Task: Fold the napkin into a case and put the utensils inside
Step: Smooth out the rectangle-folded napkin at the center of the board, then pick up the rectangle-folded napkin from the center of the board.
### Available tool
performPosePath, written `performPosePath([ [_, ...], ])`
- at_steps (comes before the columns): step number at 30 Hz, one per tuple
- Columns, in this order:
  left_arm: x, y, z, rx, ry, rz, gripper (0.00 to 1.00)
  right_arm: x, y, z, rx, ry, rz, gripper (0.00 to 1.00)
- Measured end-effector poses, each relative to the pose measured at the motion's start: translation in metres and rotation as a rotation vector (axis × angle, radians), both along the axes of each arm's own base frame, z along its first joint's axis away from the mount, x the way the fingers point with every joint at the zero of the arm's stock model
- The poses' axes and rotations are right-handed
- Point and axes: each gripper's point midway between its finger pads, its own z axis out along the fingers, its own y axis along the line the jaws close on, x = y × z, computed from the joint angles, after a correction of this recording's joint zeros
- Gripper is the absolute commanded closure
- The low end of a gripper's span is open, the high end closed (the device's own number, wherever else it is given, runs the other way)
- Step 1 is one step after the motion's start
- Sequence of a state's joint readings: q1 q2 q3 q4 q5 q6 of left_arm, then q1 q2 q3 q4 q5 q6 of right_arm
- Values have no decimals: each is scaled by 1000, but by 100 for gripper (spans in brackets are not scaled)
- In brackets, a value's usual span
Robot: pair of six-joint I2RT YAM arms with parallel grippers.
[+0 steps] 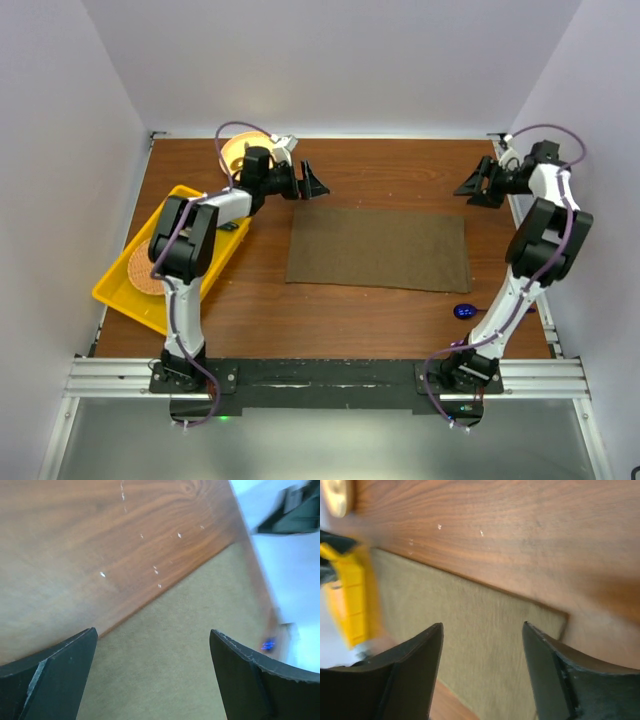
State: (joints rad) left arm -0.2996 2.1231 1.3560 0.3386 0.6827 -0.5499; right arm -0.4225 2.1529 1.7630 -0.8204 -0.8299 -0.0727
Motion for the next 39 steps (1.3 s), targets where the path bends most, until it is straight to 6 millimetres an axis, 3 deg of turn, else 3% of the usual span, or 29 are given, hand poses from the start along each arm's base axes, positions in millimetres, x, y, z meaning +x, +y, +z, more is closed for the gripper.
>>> performPosePath([
  [2,1,6,17,65,-96,3,0,-12,-6,16,-87,-12,-23,54],
  [5,-2,14,45,154,-244,4,0,-40,-11,30,-205,-6,-59,57],
  [9,-10,20,65,227,-361,2,0,-73,-16,11,-292,78,-84,58],
  [15,-17,28,49,283,-356,4,0,-102,-25,-30,-364,220,-94,59],
  [20,-27,32,29,308,-310,-2,0,-115,-27,-53,-416,277,-85,62],
  [26,-30,34,25,313,-300,-3,0,-120,-24,-76,-456,325,-61,63],
  [32,-31,34,24,319,-305,-8,0,-121,-21,-81,-460,335,-51,68],
  [39,-39,38,14,333,-277,-9,0,-120,-19,-82,-449,337,-50,87],
])
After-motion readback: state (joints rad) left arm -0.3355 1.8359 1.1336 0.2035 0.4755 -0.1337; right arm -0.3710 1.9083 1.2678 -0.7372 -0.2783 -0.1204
